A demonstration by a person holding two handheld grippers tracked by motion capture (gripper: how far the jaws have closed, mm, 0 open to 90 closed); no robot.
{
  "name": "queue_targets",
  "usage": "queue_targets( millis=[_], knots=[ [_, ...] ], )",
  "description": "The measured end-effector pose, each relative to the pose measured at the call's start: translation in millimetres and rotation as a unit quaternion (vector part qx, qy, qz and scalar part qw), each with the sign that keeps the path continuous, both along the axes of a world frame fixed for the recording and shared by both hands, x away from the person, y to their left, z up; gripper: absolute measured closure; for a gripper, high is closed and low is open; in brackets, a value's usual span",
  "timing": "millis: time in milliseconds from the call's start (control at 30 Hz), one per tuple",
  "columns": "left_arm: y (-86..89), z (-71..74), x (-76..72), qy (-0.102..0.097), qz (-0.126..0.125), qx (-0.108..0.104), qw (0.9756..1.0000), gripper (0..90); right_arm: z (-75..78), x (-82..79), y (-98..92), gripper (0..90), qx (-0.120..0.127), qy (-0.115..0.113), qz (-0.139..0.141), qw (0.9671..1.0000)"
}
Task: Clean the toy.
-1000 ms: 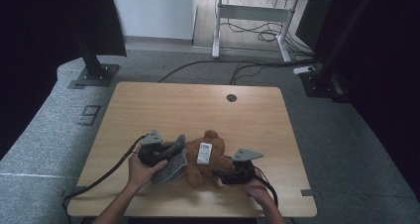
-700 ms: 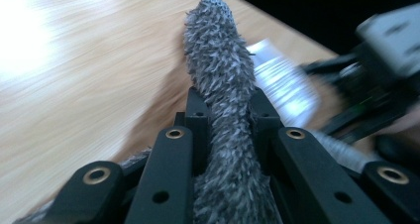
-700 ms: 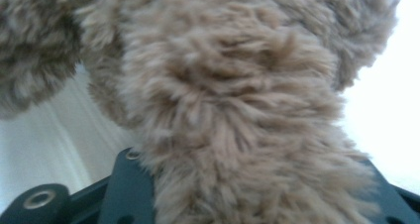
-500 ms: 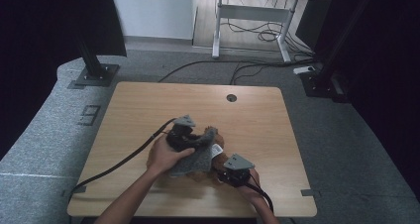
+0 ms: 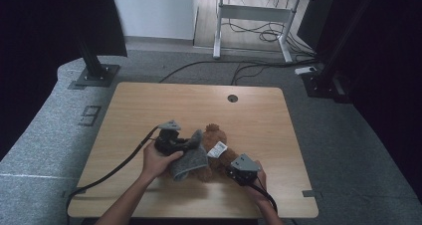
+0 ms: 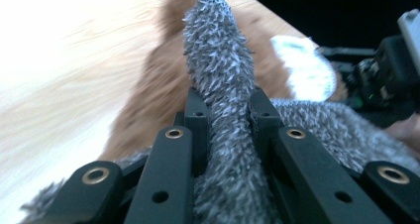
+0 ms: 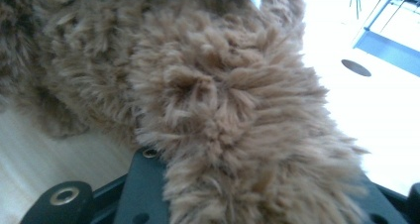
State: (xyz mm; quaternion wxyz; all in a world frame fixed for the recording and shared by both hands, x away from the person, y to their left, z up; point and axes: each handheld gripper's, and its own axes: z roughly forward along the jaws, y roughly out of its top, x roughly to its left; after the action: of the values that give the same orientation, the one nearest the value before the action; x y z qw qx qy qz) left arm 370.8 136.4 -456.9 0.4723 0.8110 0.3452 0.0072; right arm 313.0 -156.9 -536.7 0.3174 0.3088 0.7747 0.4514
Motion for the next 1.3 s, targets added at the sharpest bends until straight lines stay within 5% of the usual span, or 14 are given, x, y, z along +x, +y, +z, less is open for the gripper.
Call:
queue_targets(
  millis=[100,233,367,467,633,733,867,900,1033,1133,1300],
  knots=[
    [20.3,-5.1,-10.8,-0.002,0.011,-0.002,0.9999,75.8,-0.5,-3.9,0.2,59.0,-0.002,0.001,0.002,1.0000],
    [23.0,-11.2,-23.6,-0.017,0.012,-0.007,0.9998,75.7,-1.5,-9.0,1.5,55.4,0.002,0.006,0.004,1.0000],
    [15.4,-16.5,-27.7,-0.031,0.012,0.004,0.9994,76.2,3.5,-10.3,-5.2,34.4,0.017,0.029,0.021,0.9992],
    [13.8,-17.0,-27.1,-0.033,0.011,0.009,0.9994,76.4,14.8,-10.4,-21.1,22.8,0.072,0.055,0.039,0.9951],
    [14.3,-20.2,-28.5,-0.027,0.003,0.002,0.9996,77.0,42.8,-8.1,-40.3,19.5,0.125,0.066,0.050,0.9887],
    [13.8,-21.0,-32.3,-0.030,-0.002,0.002,0.9996,77.0,51.4,2.9,-33.8,19.1,0.116,0.087,0.065,0.9873],
    [15.5,-22.0,-34.0,-0.028,-0.006,0.002,0.9996,77.0,43.1,21.7,-12.7,18.8,0.083,0.151,0.105,0.9794],
    [16.0,-22.4,-34.3,-0.027,-0.007,0.003,0.9996,77.1,38.6,25.0,-6.7,22.8,0.083,0.171,0.114,0.9750],
    [19.2,-26.1,-38.2,-0.022,-0.014,-0.004,0.9997,77.1,25.1,18.9,2.4,38.9,0.094,0.197,0.123,0.9681],
    [17.3,-28.9,-44.7,-0.035,-0.019,-0.004,0.9992,77.1,14.3,7.2,4.0,46.2,0.081,0.190,0.125,0.9705],
    [8.4,-31.5,-40.7,-0.058,-0.004,-0.008,0.9982,76.9,9.6,-2.0,7.0,55.8,0.068,0.138,0.084,0.9845]
  ],
)
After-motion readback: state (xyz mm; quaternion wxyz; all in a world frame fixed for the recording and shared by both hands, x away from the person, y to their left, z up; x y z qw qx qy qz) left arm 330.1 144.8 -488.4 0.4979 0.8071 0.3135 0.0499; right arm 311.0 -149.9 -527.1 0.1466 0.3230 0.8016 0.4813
